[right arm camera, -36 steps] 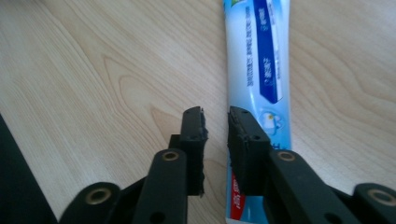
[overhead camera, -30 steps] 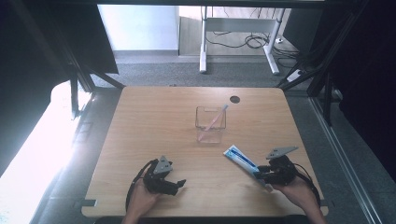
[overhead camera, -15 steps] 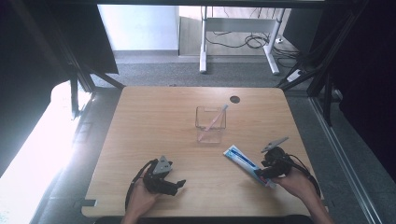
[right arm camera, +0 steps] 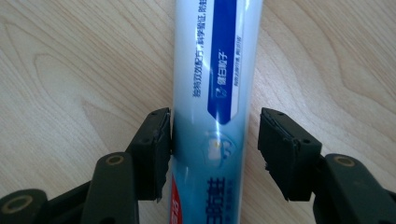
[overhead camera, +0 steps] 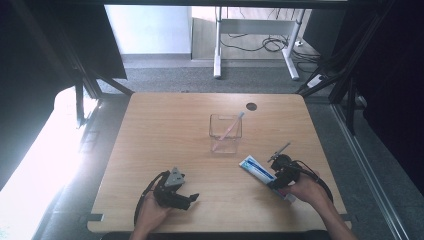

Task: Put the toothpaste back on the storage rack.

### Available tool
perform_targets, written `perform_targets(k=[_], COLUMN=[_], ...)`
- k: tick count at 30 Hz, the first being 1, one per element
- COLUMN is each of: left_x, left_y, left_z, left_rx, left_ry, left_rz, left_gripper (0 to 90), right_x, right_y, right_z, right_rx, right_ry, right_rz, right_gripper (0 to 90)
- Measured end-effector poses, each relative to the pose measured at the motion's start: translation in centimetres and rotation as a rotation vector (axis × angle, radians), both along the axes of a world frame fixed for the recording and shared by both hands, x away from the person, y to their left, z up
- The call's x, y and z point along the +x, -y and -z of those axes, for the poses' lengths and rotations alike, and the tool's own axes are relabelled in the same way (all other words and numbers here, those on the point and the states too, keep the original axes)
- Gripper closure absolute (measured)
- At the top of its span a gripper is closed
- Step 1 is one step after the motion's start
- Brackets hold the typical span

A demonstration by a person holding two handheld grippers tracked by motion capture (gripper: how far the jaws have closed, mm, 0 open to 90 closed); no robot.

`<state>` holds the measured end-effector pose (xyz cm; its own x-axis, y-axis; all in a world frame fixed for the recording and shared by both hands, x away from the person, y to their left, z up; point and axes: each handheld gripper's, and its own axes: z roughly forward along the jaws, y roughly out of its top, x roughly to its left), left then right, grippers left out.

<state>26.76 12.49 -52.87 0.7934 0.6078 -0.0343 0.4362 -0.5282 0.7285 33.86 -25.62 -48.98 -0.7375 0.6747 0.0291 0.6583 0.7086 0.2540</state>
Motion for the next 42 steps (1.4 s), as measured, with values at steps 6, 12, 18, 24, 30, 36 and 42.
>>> perform_targets(k=[6, 12, 18, 24, 30, 36, 42], left_x=[0.0, 0.0, 0.0, 0.0, 0.0, -0.1, -0.1], left_y=[0.0, 0.1, 0.1, 0.1, 0.1, 0.1, -0.1], left_z=[0.0, 0.1, 0.0, 0.0, 0.0, -0.1, -0.2], left_rx=[0.003, 0.006, 0.008, 0.010, 0.010, 0.005, -0.001], left_ry=[-0.003, -0.002, -0.002, 0.000, -0.001, 0.002, 0.004], left_rz=[0.004, 0.008, 0.011, 0.011, 0.013, 0.014, 0.011], left_gripper=[13.6, 13.6, 13.6, 13.6, 13.6, 13.6, 13.5], right_x=[0.6, 1.0, 1.1, 0.8, 0.6, 0.0, -0.3], right_y=[-0.9, -1.6, -1.5, -1.5, -1.2, -1.1, -0.8], right_z=[0.5, 0.8, 0.3, 0.0, -0.2, -1.0, -2.0], right_rx=[-0.043, -0.077, -0.068, -0.067, -0.040, 0.004, 0.044], right_ry=[-0.027, -0.049, -0.054, -0.041, -0.025, 0.008, 0.036], right_rz=[-0.012, -0.007, 0.013, 0.008, 0.004, 0.008, 0.004], right_gripper=[45.7, 50.9, 66.1, 71.5, 72.6, 72.6, 72.6])
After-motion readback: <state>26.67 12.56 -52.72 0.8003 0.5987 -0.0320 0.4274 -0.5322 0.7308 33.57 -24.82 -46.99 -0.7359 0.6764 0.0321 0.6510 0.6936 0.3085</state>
